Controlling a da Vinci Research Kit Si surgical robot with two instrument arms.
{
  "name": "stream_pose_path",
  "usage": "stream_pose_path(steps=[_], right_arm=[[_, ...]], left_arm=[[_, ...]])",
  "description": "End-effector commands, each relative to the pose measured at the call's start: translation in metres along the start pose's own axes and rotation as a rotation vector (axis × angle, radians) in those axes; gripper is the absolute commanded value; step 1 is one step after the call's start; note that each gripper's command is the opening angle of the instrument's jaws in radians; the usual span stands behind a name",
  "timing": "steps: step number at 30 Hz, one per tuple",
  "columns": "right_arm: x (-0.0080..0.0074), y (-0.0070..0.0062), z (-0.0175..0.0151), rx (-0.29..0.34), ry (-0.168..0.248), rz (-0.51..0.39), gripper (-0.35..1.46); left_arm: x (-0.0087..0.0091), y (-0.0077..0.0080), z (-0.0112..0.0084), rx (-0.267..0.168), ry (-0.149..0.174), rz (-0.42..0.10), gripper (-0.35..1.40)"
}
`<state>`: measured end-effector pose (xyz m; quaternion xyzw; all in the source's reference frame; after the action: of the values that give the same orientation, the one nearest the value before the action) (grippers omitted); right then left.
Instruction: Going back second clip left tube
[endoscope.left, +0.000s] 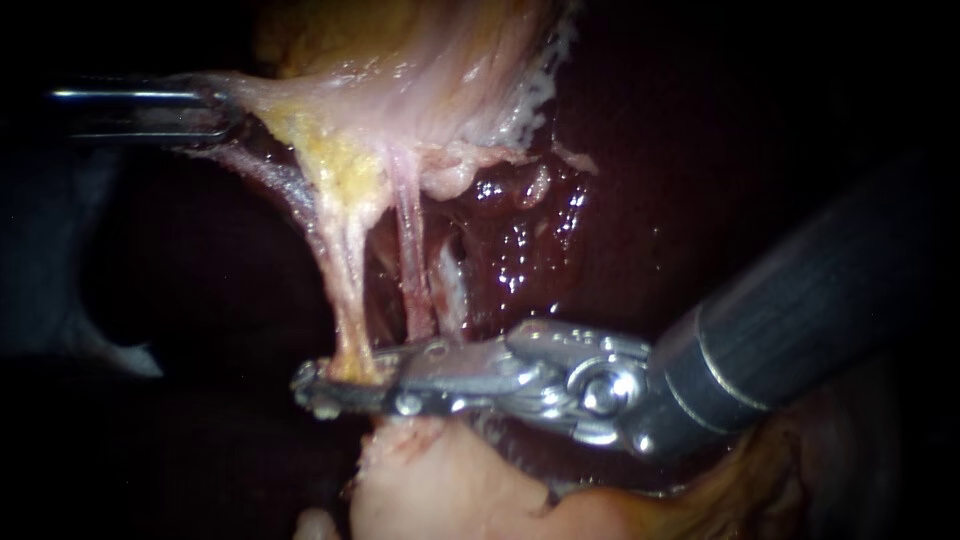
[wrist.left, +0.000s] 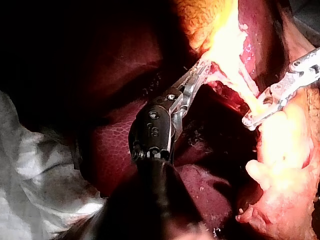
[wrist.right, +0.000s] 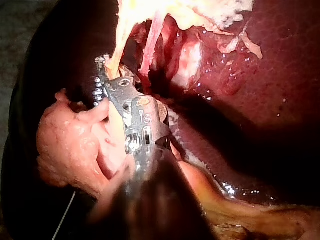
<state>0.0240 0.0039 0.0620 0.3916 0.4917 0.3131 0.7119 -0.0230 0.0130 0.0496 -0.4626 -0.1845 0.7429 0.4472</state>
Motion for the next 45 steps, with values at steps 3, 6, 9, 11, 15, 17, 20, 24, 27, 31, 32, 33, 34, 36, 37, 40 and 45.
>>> stream_pose_path(steps=[3,6,9,11,15,17,20,24,27,31,32,33,34,36,37,40,45], right_arm=[[-0.0001,0.0,0.0,0.004,-0.002,0.0,-0.35],[-0.0001,-0.0001,0.0002,0.012,-0.009,-0.001,-0.15],[0.0001,0.0002,0.0006,0.016,-0.002,-0.043,0.32],[0.0002,0.0004,0.0008,0.021,0.006,-0.051,0.4],[-0.0002,0.0011,0.001,0.0,0.018,-0.096,0.45],[-0.0004,0.0016,0.001,-0.018,0.025,-0.163,0.46],[-0.0004,0.0024,0.0007,-0.082,0.029,-0.262,0.49],[-0.0006,0.0028,-0.0007,-0.115,0.022,-0.368,0.5],[-0.0008,0.0026,-0.0025,-0.132,0.019,-0.438,0.5],[-0.0005,0.0021,-0.0061,-0.138,0.012,-0.503,0.5],[-0.0004,0.0019,-0.0071,-0.138,0.01,-0.512,0.5],[-0.0004,0.0018,-0.008,-0.138,0.008,-0.532,0.5],[-0.0003,0.0015,-0.0094,-0.138,0.006,-0.54,0.5],[-0.0003,0.0013,-0.0113,-0.136,0.002,-0.565,0.5],[-0.0004,0.0011,-0.0124,-0.134,0.0,-0.581,0.5],[-0.0006,0.001,-0.0157,-0.127,-0.005,-0.607,0.5],[-0.0008,0.0009,-0.0204,-0.153,-0.009,-0.627,0.5]], left_arm=[[0.0,0.0,0.0,0.0,0.0,0.0,-0.35],[0.0,0.0,0.0,0.0,0.0,0.0,-0.35],[0.0,0.0,0.0,0.0,0.0,0.0,-0.35],[-0.0001,0.0,0.0,0.001,0.0,0.0,-0.35],[-0.0001,0.0,0.0001,0.001,0.0,0.0,-0.35],[-0.0001,0.0,0.0001,0.001,0.001,0.0,-0.35],[-0.0001,0.0,0.0001,0.001,0.001,0.0,-0.35],[-0.0001,0.0,0.0001,0.001,0.001,0.001,-0.35],[-0.0001,0.0,0.0001,0.001,0.001,0.001,-0.35],[-0.0002,0.0,0.0001,0.001,0.001,0.001,-0.35],[-0.0002,0.0,0.0001,0.001,0.001,0.001,-0.35],[-0.0002,0.0,0.0001,0.001,0.001,0.001,-0.35],[-0.0002,0.0,0.0001,0.001,0.001,0.001,-0.35],[-0.0002,0.0,0.0001,0.001,0.001,0.001,-0.35],[-0.0002,-0.0001,0.0001,0.001,0.001,0.001,-0.35],[-0.0002,-0.0001,0.0001,0.001,0.001,0.002,-0.35],[-0.0003,-0.0001,0.0001,0.001,0.001,0.002,-0.35]])
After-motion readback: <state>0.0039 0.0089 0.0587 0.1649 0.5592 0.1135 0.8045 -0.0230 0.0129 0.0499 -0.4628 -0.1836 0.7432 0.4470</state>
